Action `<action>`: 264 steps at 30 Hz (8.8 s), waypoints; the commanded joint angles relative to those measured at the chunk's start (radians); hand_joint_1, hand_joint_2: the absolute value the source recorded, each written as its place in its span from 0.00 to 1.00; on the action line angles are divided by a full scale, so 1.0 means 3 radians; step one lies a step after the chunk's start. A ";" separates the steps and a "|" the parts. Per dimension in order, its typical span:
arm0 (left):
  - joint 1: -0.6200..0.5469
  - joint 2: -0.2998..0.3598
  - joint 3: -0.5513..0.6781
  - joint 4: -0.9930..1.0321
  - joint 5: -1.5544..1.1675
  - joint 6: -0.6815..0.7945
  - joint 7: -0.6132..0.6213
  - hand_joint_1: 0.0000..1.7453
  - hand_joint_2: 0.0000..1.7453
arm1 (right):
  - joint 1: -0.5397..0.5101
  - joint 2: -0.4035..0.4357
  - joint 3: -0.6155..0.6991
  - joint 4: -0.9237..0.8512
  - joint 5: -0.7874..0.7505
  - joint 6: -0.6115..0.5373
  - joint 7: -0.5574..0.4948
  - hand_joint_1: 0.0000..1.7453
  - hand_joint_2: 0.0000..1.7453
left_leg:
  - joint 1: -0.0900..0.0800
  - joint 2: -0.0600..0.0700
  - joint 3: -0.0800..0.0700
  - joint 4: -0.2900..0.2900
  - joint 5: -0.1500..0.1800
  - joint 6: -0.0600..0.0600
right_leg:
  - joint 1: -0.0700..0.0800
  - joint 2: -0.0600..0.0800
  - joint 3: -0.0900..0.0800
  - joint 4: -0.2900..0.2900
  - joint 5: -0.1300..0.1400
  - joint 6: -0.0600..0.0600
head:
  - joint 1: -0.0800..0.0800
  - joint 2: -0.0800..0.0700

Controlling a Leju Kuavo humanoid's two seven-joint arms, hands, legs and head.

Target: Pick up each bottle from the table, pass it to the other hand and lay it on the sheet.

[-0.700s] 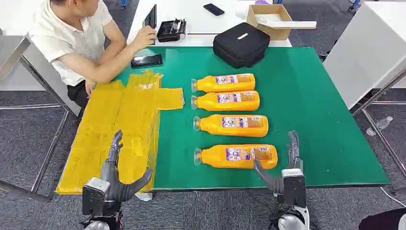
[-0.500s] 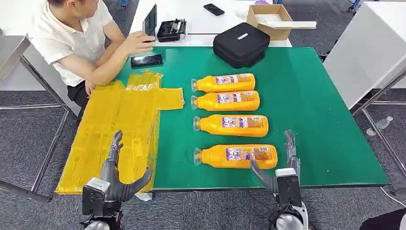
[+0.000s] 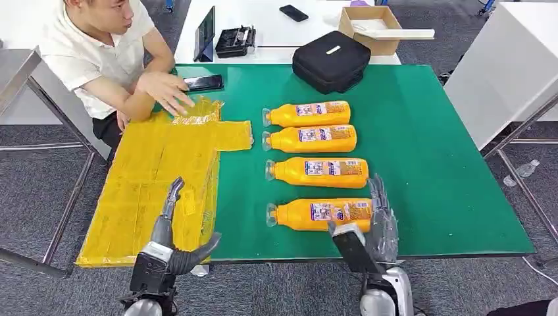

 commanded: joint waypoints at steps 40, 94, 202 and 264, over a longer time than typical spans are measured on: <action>-0.0488 -0.0022 -0.0414 0.0715 0.0378 -0.0120 0.0019 0.00 1.00 | -0.0624 -0.1582 0.1069 0.1042 0.0497 0.0440 0.0769 0.00 1.00 | 0.0001 0.0004 0.0009 -0.0001 -0.0003 0.0001 | 0.0004 0.0000 0.0012 -0.0005 0.0000 -0.0008 | -0.0001 0.0000; -0.0632 -0.0023 -0.0512 0.0879 0.1016 -0.0250 0.0031 0.00 1.00 | -0.0574 -0.2793 0.1555 0.0831 -0.1321 0.1295 0.0733 1.00 1.00 | -0.0001 -0.0015 0.0028 0.0003 -0.0005 0.0004 | 0.0004 -0.0018 0.0037 -0.0005 -0.0007 -0.0013 | -0.0003 0.0000; -0.0840 -0.0028 -0.0560 0.1063 0.2448 -0.0662 0.0107 1.00 1.00 | -0.1093 -0.0739 0.2235 0.1465 -0.1148 0.0689 0.0115 0.90 1.00 | 0.0003 0.0024 0.0002 0.0001 0.0003 0.0001 | 0.0006 0.0018 -0.0001 0.0005 0.0007 -0.0012 | 0.0000 0.0000; -0.1133 0.0418 -0.0064 0.0564 -0.2728 0.1340 0.0755 1.00 1.00 | -0.0540 -0.0105 0.1096 0.0543 0.0441 -0.0889 0.0274 0.00 1.00 | 0.0002 0.0024 0.0015 -0.0003 0.0001 0.0000 | 0.0006 0.0015 0.0010 0.0004 0.0004 -0.0019 | 0.0001 0.0000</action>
